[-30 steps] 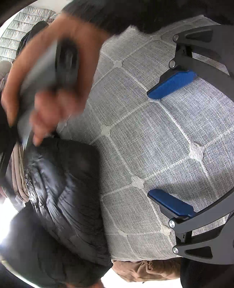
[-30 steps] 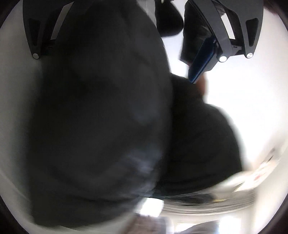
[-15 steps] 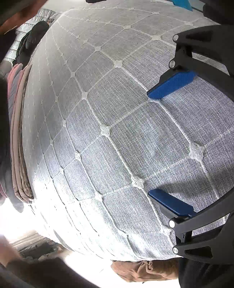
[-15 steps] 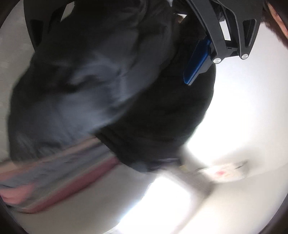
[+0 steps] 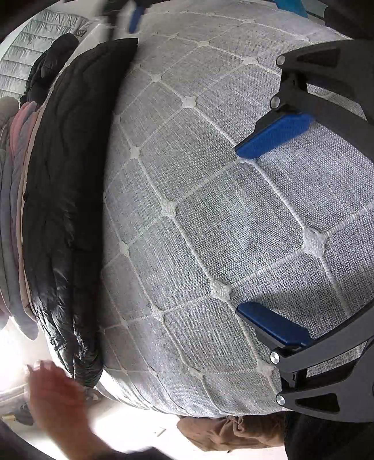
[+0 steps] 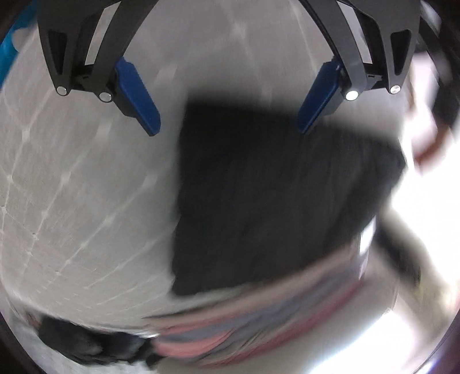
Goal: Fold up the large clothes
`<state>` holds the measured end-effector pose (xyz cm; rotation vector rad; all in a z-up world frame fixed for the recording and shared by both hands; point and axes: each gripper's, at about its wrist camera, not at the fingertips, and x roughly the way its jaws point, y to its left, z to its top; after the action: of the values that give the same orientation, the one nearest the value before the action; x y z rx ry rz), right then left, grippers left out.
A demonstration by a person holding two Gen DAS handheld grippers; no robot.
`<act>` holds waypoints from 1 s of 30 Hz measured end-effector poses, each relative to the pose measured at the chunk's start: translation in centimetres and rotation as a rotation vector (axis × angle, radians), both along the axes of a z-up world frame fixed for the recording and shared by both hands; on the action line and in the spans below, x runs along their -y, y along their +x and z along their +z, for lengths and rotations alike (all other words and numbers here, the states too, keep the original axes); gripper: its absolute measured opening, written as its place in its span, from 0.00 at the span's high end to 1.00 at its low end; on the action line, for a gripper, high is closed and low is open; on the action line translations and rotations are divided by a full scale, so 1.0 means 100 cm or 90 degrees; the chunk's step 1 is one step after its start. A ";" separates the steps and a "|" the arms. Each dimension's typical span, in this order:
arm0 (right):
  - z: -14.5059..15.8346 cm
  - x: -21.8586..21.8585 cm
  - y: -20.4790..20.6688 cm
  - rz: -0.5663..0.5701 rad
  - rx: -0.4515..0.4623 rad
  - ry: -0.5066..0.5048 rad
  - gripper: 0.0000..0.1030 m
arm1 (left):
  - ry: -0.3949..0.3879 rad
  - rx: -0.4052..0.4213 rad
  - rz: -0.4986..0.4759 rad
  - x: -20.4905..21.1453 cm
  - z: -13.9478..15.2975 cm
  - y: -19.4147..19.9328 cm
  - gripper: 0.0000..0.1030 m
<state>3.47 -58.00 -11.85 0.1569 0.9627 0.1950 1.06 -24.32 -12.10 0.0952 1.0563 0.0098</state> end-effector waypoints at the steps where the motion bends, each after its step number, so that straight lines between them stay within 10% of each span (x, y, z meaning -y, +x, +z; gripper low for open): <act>1: -0.002 -0.022 -0.011 0.053 0.015 -0.036 0.10 | 0.000 0.000 0.000 0.000 0.000 0.000 0.06; 6: -0.018 -0.100 -0.030 0.163 -0.038 -0.155 0.07 | 0.000 0.000 0.000 0.000 0.000 0.000 0.06; 12: -0.023 -0.097 -0.011 -0.067 -0.213 -0.152 0.06 | 0.000 0.000 0.000 0.000 0.000 0.000 0.06; 17: -0.028 -0.102 -0.070 -0.327 -0.067 -0.097 0.06 | 0.001 0.000 0.000 0.000 0.001 0.000 0.06; 30: -0.028 -0.107 -0.059 -0.337 -0.057 -0.099 0.06 | -0.001 0.000 0.000 0.001 0.000 0.006 0.06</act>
<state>-2.42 -47.31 -14.65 0.2733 0.9886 -0.3754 1.64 -24.39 -12.15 0.0940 1.0568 0.0093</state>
